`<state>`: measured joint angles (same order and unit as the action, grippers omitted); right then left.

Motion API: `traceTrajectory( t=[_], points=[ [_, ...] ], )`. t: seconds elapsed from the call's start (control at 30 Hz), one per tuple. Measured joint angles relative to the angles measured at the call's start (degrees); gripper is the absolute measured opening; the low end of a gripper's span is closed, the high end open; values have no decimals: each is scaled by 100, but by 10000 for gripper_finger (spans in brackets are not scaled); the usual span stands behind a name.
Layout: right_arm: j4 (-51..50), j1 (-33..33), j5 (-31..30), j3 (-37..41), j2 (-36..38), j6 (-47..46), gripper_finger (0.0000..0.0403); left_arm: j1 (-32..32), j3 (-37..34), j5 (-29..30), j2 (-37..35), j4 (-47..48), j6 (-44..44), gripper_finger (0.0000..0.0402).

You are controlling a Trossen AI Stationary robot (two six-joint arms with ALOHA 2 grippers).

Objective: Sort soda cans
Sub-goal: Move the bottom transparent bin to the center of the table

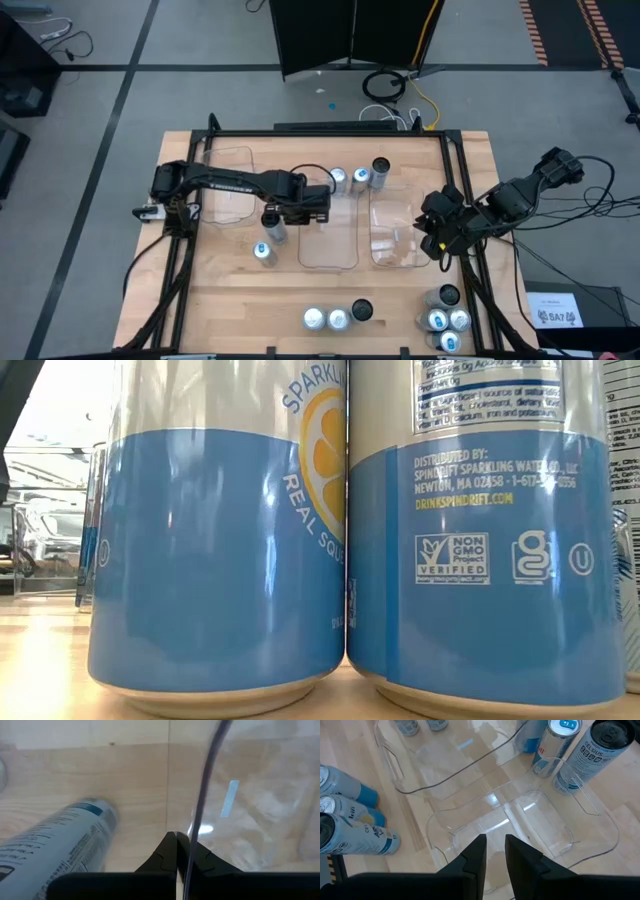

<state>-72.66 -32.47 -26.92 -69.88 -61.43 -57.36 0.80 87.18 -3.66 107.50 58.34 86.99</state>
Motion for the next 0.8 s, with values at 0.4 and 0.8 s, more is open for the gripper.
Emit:
traceTrajectory(
  t=[0.4,0.8],
  points=[
    [-2,-107,-2,1,0,44,61,-83,647,322,48,465,56,7],
    [12,-107,-2,-1,0,94,61,58,808,473,35,404,-1536,7]
  ],
)
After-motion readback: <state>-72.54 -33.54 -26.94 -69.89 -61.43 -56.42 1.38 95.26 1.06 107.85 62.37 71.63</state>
